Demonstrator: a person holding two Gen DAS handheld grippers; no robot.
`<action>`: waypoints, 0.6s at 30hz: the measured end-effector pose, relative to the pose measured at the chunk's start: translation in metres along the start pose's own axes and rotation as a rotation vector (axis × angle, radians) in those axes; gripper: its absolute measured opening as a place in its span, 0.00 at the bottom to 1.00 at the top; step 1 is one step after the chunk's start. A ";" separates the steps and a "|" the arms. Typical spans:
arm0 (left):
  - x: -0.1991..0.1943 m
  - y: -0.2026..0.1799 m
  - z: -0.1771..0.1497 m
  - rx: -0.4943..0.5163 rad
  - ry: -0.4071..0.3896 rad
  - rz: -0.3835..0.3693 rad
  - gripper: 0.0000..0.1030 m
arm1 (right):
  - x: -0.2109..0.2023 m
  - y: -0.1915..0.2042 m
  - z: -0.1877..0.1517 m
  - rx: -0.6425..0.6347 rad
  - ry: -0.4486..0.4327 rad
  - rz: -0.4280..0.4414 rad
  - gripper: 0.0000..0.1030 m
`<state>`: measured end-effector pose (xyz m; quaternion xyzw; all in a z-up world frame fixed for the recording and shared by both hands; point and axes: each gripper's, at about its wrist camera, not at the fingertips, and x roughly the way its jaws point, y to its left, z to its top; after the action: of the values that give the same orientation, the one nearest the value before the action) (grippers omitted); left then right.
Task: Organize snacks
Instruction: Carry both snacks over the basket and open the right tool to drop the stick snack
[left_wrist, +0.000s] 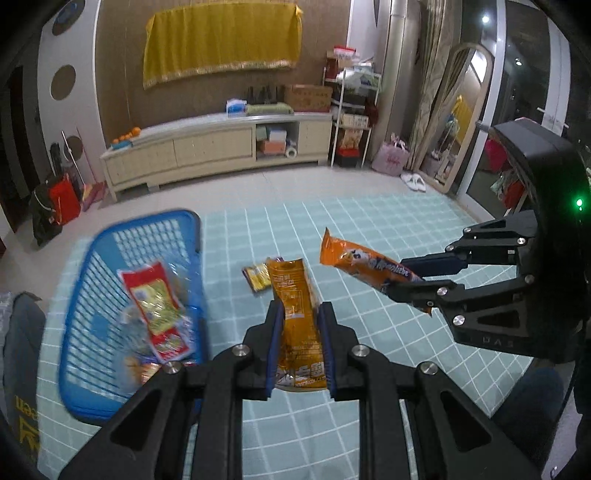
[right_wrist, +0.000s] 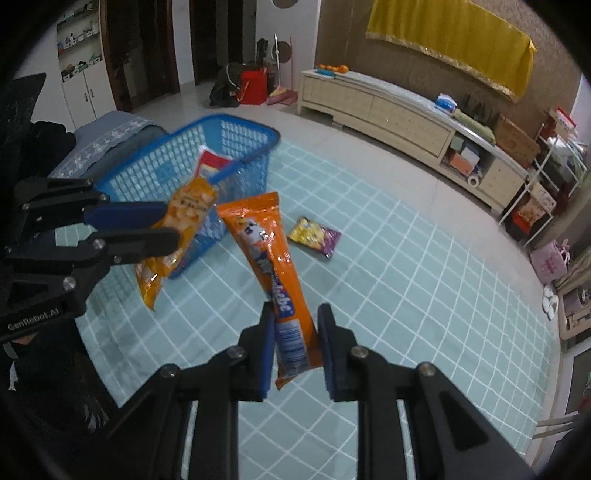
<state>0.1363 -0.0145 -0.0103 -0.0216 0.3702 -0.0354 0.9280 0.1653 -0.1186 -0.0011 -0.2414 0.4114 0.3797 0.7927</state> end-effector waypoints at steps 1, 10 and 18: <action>-0.008 0.005 0.001 0.003 -0.012 0.000 0.18 | -0.001 0.004 0.005 -0.003 -0.002 -0.001 0.25; -0.046 0.059 0.004 -0.026 -0.052 0.057 0.18 | -0.011 0.052 0.055 -0.068 -0.060 0.009 0.25; -0.064 0.108 -0.007 -0.087 -0.068 0.117 0.18 | 0.011 0.086 0.079 -0.122 -0.047 0.049 0.25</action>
<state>0.0900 0.0981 0.0213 -0.0416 0.3403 0.0357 0.9387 0.1379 -0.0080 0.0270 -0.2701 0.3745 0.4289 0.7764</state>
